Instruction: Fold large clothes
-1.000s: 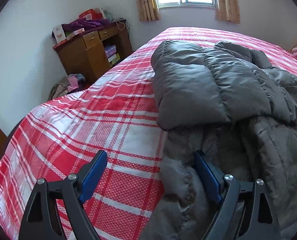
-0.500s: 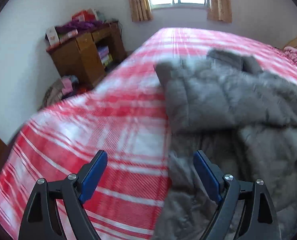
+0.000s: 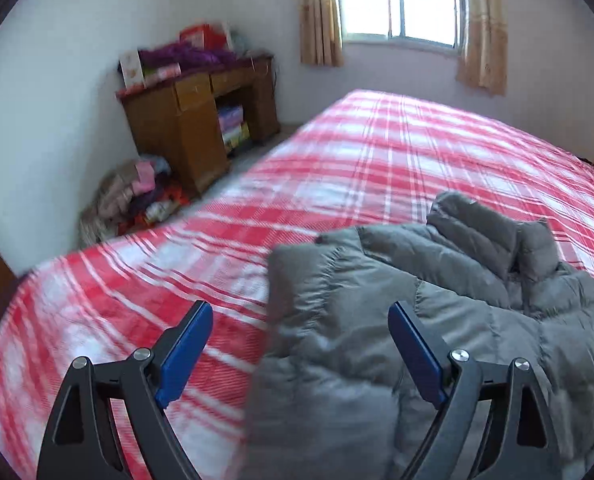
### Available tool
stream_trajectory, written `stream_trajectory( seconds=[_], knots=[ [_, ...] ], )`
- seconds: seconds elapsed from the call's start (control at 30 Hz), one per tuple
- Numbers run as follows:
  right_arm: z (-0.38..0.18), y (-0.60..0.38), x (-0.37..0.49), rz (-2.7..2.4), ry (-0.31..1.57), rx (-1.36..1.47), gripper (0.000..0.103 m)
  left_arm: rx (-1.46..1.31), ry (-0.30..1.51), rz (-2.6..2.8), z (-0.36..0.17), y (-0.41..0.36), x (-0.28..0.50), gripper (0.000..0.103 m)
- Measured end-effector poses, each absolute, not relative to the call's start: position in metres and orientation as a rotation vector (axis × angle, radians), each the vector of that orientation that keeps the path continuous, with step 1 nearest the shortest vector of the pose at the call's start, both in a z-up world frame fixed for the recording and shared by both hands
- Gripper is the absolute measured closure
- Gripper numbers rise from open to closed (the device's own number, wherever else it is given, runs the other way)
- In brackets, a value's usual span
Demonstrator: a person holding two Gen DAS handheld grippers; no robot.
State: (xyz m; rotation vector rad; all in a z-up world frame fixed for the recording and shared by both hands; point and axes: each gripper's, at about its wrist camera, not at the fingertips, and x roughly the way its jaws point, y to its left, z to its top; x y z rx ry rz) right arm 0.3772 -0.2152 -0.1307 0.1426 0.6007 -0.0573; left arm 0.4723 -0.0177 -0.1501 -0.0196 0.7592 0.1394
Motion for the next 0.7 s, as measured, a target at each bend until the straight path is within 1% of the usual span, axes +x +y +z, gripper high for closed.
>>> stream_trajectory(
  seconds=[0.07, 0.17, 0.23, 0.3, 0.4, 0.53, 0.7],
  knots=[
    [-0.158, -0.206, 0.398, -0.05, 0.623, 0.13, 0.033, -0.021, 0.801, 0.138, -0.167, -0.02, 0.483, 0.013],
    [-0.198, -0.204, 0.42, -0.053, 0.703, 0.114, 0.034, 0.008, 0.862, 0.114, -0.206, -0.024, 0.493, 0.013],
    [-0.221, -0.209, 0.427, -0.065, 0.727, 0.106, 0.034, -0.015, 0.882, 0.088, -0.22, -0.025, 0.495, 0.007],
    [-0.234, -0.215, 0.43, -0.043, 0.74, 0.126, 0.034, -0.018, 0.883, 0.098, -0.22, -0.025, 0.496, 0.004],
    [-0.237, -0.22, 0.428, -0.042, 0.747, 0.145, 0.035, -0.006, 0.895, 0.105, -0.222, -0.027, 0.499, 0.001],
    [-0.242, -0.223, 0.433, -0.044, 0.791, 0.155, 0.034, 0.012, 0.903, 0.117, -0.224, -0.029, 0.504, 0.001],
    [-0.244, -0.211, 0.435, -0.077, 0.819, 0.092, 0.034, 0.025, 0.903, 0.123, -0.226, -0.03, 0.504, 0.001]
  ],
)
